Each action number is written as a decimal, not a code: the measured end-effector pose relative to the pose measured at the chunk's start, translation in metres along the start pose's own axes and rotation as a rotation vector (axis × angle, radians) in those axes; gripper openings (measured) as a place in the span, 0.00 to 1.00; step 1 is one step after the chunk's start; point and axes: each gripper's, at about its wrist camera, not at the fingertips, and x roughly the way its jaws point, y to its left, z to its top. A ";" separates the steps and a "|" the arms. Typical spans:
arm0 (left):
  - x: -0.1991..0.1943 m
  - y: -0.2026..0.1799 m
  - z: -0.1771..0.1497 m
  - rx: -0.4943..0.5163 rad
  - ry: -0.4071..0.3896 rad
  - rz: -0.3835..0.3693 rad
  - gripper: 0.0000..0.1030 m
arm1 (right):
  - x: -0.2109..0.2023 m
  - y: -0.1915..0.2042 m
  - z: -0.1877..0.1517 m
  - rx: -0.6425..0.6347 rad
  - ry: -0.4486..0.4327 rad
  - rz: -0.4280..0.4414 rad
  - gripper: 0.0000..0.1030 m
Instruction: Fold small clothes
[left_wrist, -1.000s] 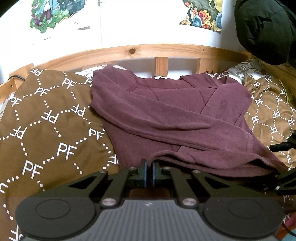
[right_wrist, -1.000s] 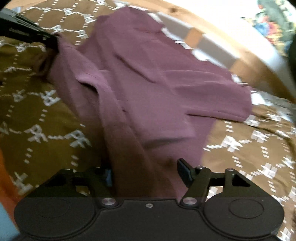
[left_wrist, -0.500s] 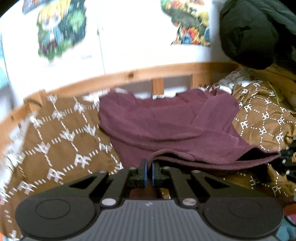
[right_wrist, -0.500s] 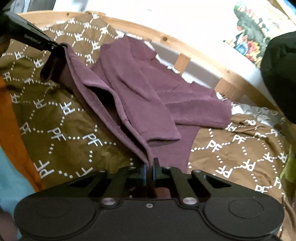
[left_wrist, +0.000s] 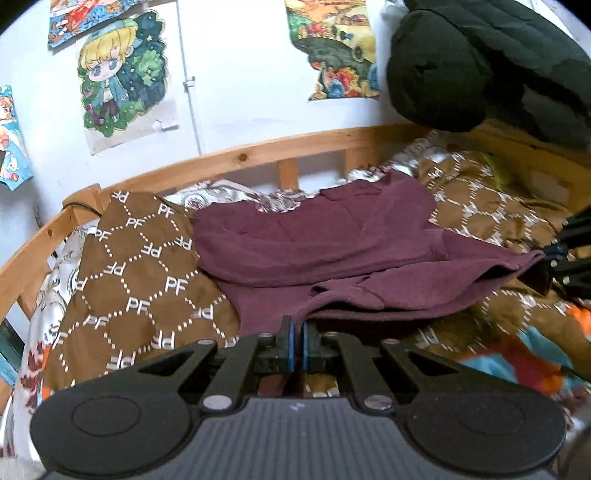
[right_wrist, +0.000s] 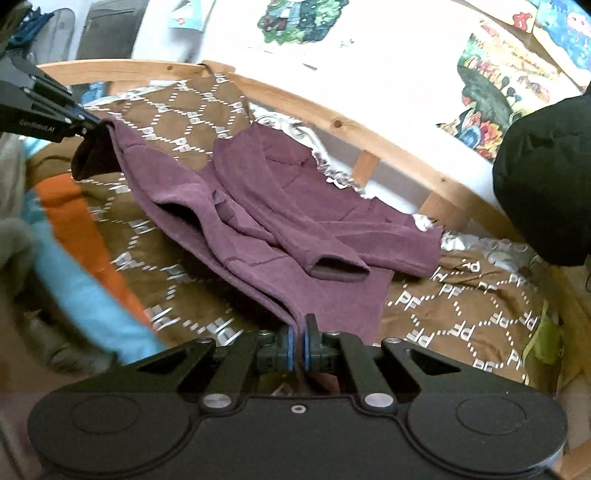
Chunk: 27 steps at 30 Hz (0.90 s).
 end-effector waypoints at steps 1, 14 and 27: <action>-0.007 0.000 -0.001 -0.004 0.007 -0.023 0.03 | -0.007 -0.001 -0.001 0.002 0.008 0.021 0.04; 0.005 0.035 0.038 -0.102 0.038 -0.066 0.04 | -0.030 -0.025 0.041 -0.066 0.061 0.109 0.04; 0.152 0.087 0.156 -0.140 -0.059 0.049 0.04 | 0.109 -0.109 0.197 -0.284 0.184 -0.011 0.04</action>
